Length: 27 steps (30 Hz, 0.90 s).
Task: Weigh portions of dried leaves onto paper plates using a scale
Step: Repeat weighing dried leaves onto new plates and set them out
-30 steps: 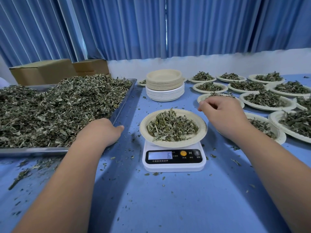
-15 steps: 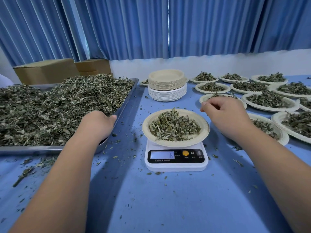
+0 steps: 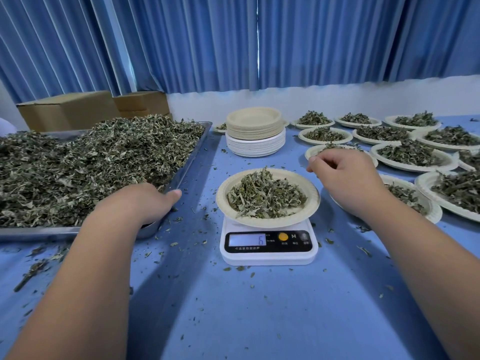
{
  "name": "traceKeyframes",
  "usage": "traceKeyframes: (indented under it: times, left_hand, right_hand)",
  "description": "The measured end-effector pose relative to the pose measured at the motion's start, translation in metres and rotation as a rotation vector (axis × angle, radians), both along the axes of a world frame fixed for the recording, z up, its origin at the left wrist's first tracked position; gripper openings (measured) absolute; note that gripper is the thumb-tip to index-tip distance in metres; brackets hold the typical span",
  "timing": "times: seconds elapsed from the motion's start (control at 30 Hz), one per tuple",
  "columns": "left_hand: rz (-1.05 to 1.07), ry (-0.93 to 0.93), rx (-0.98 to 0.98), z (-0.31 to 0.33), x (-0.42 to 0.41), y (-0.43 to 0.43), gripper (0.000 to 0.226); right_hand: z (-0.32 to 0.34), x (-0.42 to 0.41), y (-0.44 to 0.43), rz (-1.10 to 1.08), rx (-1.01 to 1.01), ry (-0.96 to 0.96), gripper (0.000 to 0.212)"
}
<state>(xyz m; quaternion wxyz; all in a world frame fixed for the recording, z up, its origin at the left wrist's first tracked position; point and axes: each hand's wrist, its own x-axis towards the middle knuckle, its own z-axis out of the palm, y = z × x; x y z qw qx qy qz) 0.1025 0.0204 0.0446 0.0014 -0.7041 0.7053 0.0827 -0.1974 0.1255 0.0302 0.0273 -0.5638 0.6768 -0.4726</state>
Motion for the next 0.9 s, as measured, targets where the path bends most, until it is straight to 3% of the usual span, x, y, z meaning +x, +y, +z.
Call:
traceKeyframes:
  times: [0.13, 0.3, 0.53, 0.9]
  left_hand:
    - [-0.082, -0.093, 0.113, 0.004, -0.002, 0.009, 0.065]
    - [-0.175, -0.138, 0.114, 0.013, 0.005, 0.017, 0.043]
    - [-0.157, 0.200, 0.128, 0.025, 0.024, 0.022, 0.047]
    - [-0.008, 0.434, -0.029, 0.019, 0.032, 0.008, 0.021]
  right_hand:
    - [-0.001, 0.000, 0.001, 0.000, -0.001, 0.009, 0.031]
    - [-0.001, 0.001, 0.000, 0.004, 0.003, 0.003, 0.030]
    - [0.000, 0.001, 0.001, 0.011, 0.014, 0.032, 0.031]
    - [-0.002, 0.000, 0.000, 0.017, 0.013, 0.056, 0.034]
